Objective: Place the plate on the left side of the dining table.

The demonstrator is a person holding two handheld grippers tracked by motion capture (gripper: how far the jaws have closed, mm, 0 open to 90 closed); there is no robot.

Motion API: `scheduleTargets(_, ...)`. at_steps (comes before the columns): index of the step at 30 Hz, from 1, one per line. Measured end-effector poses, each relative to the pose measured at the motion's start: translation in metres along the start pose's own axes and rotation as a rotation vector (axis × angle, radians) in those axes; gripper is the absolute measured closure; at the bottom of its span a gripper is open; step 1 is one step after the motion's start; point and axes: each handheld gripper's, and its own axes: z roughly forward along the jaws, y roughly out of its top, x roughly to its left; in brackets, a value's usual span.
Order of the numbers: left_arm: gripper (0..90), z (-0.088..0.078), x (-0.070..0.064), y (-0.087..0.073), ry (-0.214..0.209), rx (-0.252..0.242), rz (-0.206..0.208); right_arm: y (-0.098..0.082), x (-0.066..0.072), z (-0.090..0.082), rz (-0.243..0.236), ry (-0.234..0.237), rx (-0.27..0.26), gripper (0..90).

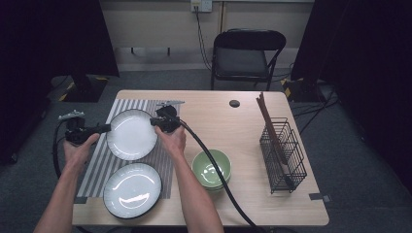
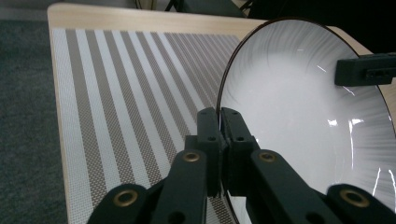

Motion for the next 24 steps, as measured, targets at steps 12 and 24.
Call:
scheduleTargets(12, 87.9, 0.022, 0.005, -0.012, 0.023, 0.048, -0.023, -0.014, -0.016, 0.020, 0.011, -0.019, 0.038, 85.7)
scheduleTargets(24, 87.8, 0.036, 0.005, -0.014, 0.043, 0.077, -0.044, -0.019, -0.025, 0.026, 0.038, -0.041, 0.066, 85.1)
